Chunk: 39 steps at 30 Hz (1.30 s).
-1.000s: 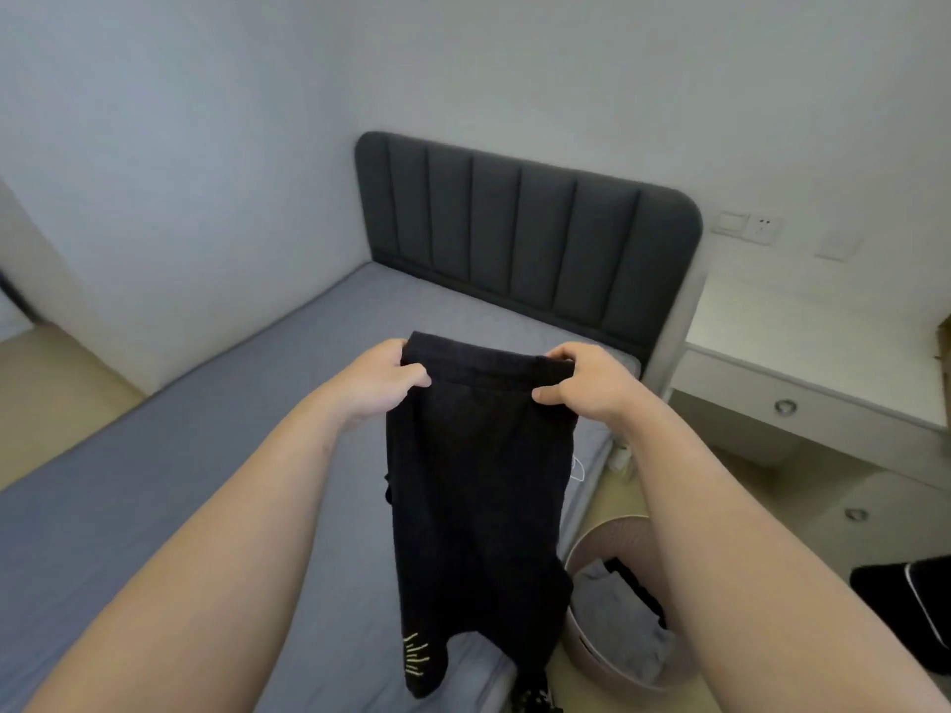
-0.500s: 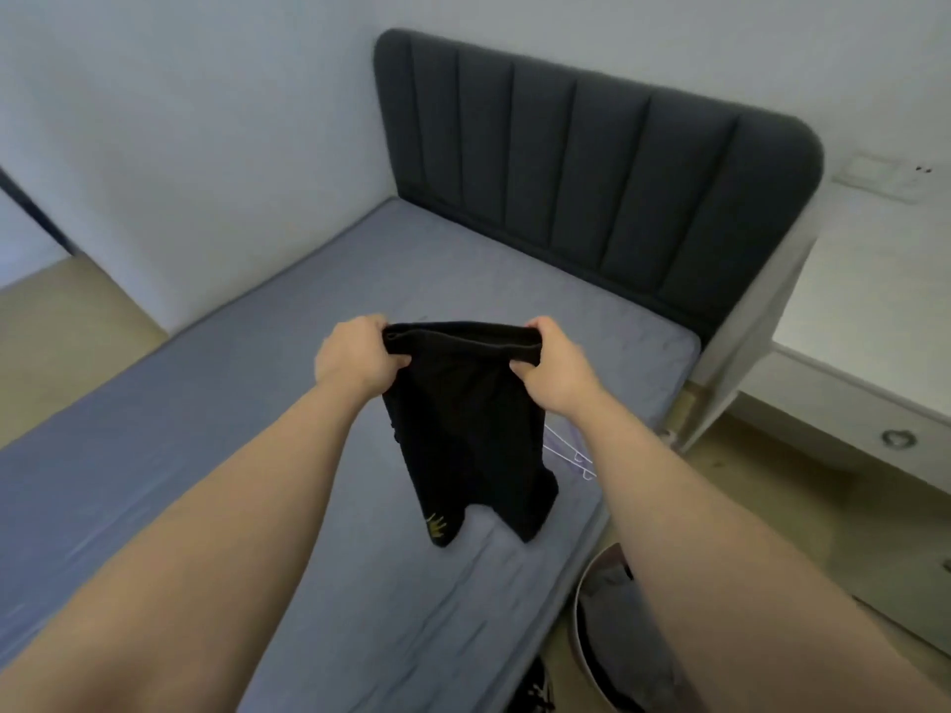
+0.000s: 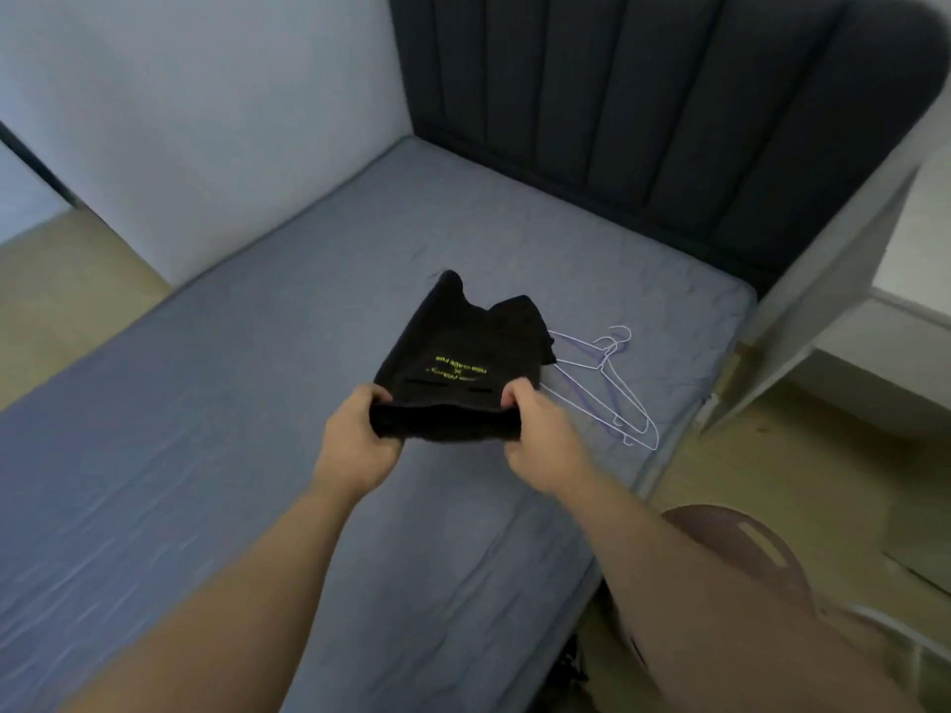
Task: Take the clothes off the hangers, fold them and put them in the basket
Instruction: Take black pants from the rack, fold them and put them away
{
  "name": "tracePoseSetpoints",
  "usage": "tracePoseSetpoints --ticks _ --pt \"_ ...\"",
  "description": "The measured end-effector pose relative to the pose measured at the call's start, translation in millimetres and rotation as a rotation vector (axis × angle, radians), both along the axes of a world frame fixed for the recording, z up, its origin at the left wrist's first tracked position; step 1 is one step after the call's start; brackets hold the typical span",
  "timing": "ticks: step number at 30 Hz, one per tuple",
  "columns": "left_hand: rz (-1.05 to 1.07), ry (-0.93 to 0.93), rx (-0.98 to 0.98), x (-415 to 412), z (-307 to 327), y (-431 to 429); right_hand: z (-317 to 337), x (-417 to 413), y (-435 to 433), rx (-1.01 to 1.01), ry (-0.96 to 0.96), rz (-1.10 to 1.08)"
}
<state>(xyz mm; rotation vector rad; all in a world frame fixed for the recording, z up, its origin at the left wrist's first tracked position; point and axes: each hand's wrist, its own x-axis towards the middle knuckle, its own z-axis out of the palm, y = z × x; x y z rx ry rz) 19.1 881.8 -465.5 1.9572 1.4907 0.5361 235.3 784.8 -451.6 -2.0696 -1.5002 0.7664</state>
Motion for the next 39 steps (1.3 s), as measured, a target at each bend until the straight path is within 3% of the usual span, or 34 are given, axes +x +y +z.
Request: tracePoseSetpoints --ticks 3,7,12,20,28,32,36,39 --pt "-0.156 0.188 -0.049 -40.3 -100.3 -18.2 -95.1 -36.4 -23.9 -0.168 -0.053 0.093" --pt "-0.319 0.401 -0.254 -89.7 -221.4 -61.5 -219.3 -91.8 -75.7 -0.346 -0.134 0.218" --pt "-0.392 0.578 -0.369 -141.1 -317.0 -129.1 -308.5 -156.3 -142.1 -0.445 -0.215 0.273" --pt "-0.42 0.665 -0.475 -205.9 -359.7 -202.6 -352.9 -233.3 -201.2 -0.595 -0.335 0.416" --pt "-0.476 0.764 -0.74 -222.4 -367.4 -220.4 -359.8 -264.0 -231.7 -0.788 -0.235 0.506" --pt "-0.608 0.87 -0.851 -210.0 -369.0 -221.1 -359.9 -262.0 -237.5 -0.909 -0.093 0.549" --pt "-0.822 1.149 -1.067 -190.0 -359.6 -212.3 -347.1 -244.4 -222.0 -1.052 0.152 0.568" --pt "-0.792 1.188 -1.27 -166.4 -345.6 -170.8 -337.1 -211.6 -184.7 -1.004 0.314 0.327"
